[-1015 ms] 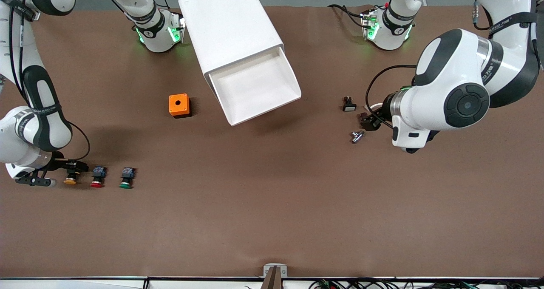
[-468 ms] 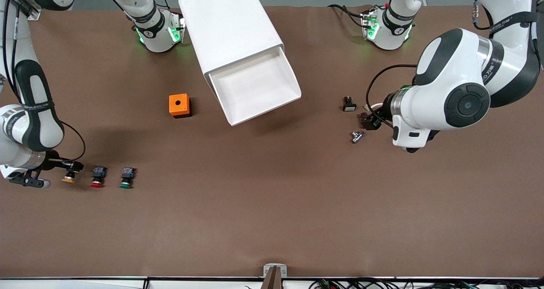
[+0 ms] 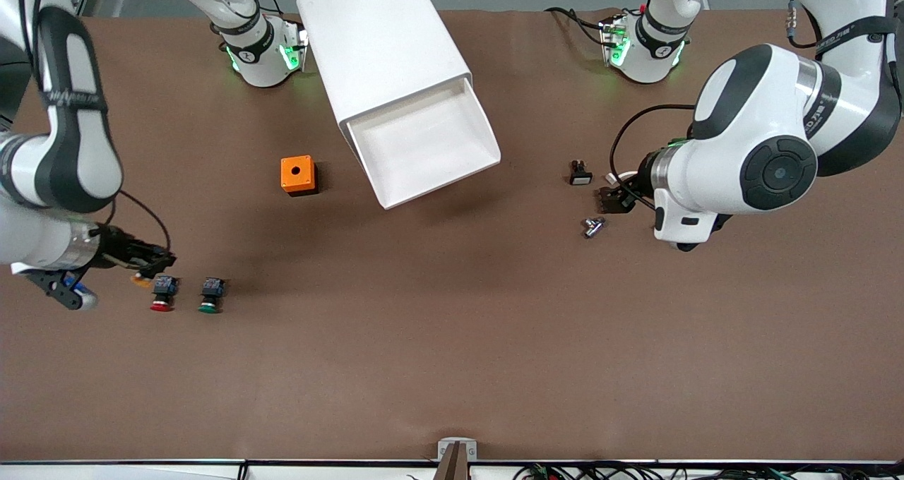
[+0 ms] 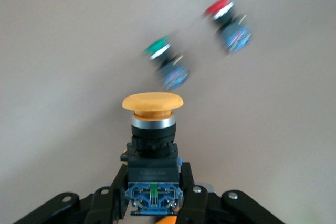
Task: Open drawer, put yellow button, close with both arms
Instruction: 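Carry the yellow button into the open drawer with the right gripper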
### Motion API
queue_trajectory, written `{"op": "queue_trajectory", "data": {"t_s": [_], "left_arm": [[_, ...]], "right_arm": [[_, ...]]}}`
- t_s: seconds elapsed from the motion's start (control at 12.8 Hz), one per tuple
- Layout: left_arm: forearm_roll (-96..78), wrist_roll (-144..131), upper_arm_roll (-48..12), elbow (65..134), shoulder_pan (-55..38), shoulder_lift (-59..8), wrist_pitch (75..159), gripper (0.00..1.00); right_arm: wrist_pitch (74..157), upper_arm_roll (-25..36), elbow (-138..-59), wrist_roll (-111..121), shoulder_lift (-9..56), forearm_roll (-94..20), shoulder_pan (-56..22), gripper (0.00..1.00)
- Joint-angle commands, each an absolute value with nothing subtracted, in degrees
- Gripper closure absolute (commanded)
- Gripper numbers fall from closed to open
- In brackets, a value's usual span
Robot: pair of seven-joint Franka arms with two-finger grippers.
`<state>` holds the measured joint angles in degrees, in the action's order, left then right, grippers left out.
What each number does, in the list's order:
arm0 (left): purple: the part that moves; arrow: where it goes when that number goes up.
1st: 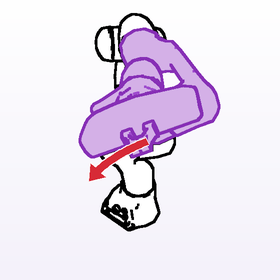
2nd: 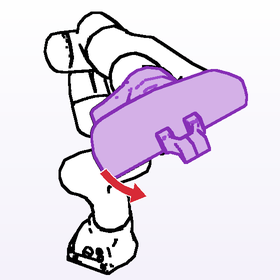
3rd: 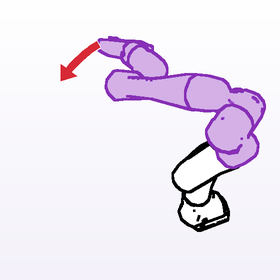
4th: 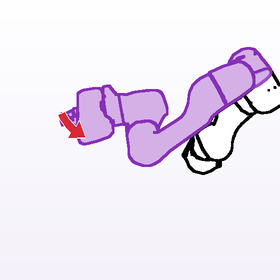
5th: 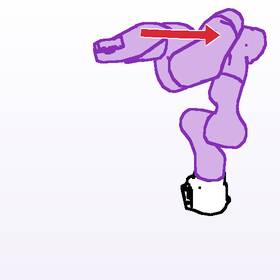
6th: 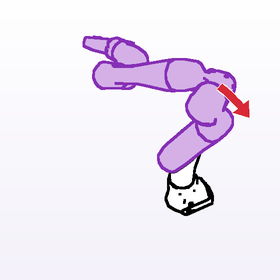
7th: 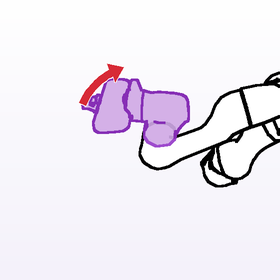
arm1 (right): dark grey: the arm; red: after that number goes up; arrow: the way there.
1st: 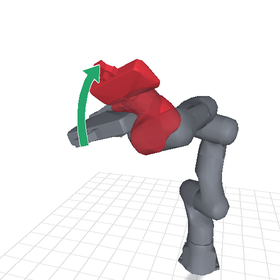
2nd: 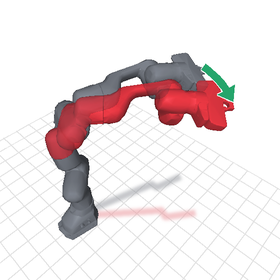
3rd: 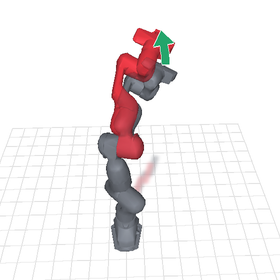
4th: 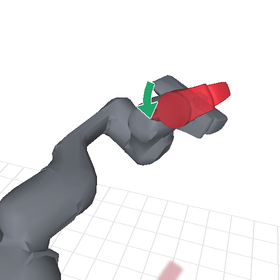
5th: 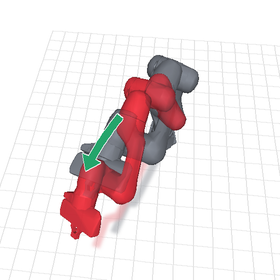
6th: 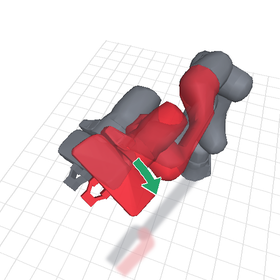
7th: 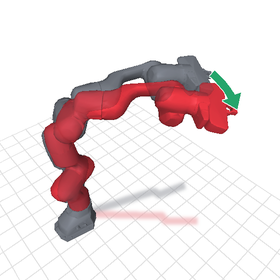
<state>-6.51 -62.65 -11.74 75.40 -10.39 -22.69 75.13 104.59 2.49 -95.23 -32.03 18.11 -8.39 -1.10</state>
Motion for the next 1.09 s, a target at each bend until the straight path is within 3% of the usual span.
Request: {"op": "queue_trajectory", "data": {"t_s": [0.0, 0.47, 1.01], "left_arm": [[-5.27, -61.44, -11.87, 76.64, -10.2, -21.97, 74.79, 0.0], [-4.57, -53.44, -11.95, 77.17, -9.58, -21.97, 74.97, 0.0], [-4.22, -46.16, -11.95, 77.87, -10.19, -20.48, 75.15, 0.0]], "right_arm": [[102.75, 3.34, -97.3, -48.71, 11.97, -11.51, -10.06, 1.0], [106.25, 3.43, -91.86, -90.91, 12.47, -7.22, -36.88, 1.0], [106.08, 3.43, -88.95, -110.11, 15.99, -3.69, -47.9, 1.0]]}}
